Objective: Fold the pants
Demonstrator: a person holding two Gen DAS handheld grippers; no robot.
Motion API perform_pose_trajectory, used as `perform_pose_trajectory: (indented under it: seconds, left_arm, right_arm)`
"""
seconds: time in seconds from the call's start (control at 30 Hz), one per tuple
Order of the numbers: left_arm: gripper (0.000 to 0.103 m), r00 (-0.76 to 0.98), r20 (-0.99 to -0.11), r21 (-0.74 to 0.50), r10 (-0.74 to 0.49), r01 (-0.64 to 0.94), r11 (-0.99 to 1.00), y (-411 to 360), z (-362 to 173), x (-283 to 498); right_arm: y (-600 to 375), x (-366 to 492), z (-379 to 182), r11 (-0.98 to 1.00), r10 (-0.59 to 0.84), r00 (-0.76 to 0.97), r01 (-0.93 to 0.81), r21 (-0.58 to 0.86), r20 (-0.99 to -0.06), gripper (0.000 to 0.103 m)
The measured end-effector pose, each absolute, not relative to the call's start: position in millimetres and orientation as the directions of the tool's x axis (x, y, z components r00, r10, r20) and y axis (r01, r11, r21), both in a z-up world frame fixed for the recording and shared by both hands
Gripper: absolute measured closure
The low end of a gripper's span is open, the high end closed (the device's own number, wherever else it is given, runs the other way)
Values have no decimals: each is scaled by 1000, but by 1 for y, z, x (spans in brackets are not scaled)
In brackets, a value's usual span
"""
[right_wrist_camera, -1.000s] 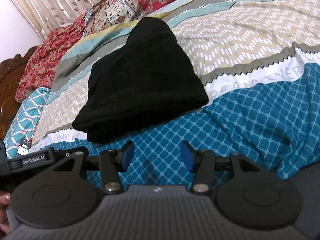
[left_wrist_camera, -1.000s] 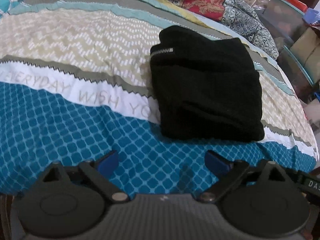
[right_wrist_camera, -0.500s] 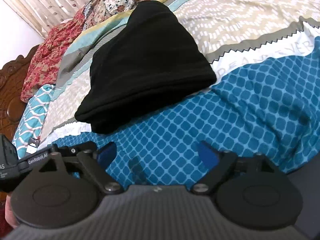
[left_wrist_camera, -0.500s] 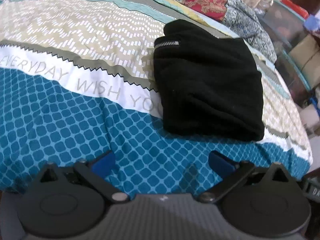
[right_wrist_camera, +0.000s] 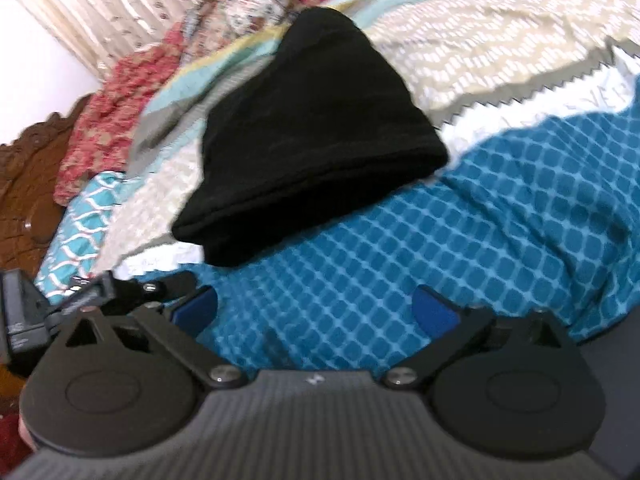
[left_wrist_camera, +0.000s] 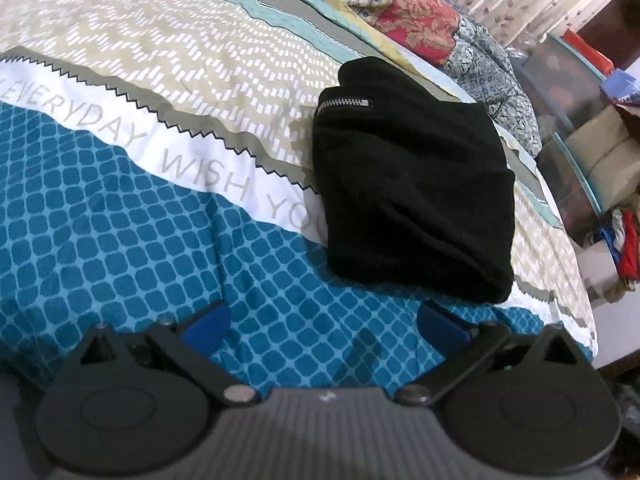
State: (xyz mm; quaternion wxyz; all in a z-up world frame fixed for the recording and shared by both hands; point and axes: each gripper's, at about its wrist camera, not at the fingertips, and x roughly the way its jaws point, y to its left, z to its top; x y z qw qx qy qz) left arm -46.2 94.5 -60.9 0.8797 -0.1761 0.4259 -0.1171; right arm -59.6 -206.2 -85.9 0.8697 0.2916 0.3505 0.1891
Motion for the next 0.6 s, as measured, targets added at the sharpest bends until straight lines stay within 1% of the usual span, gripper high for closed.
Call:
perform_pose_trajectory:
  seconds: [0.07,0.17,0.23,0.4,0.6]
  left_arm:
    - [0,610,-705,-416,-361,57,908,95,-61,-47]
    - [0,611,-707,-404,-357,65,912,93,-61,-47]
    - [0,612,-713,-378,-341,75,923,88,-61,-49]
    - [0,616,-729,-302,-300,104,947,76,-61,-51]
    - [0,628,-718,-308,-302,102,946,77,-62,-53]
  right_arm:
    - [-205,-64,-79,746,549,706,-171,643,-449,0]
    - [-200,-69,-70,764,541,727,-217,607,-422,0]
    - [-194,-68,-68,779,535,726,-228,583,-432,0]
    - [-190,-63,-70,785,531,721,-220,579,-445,0]
    - [-194,-63,-73,794,504,729,-181,580,-463,0]
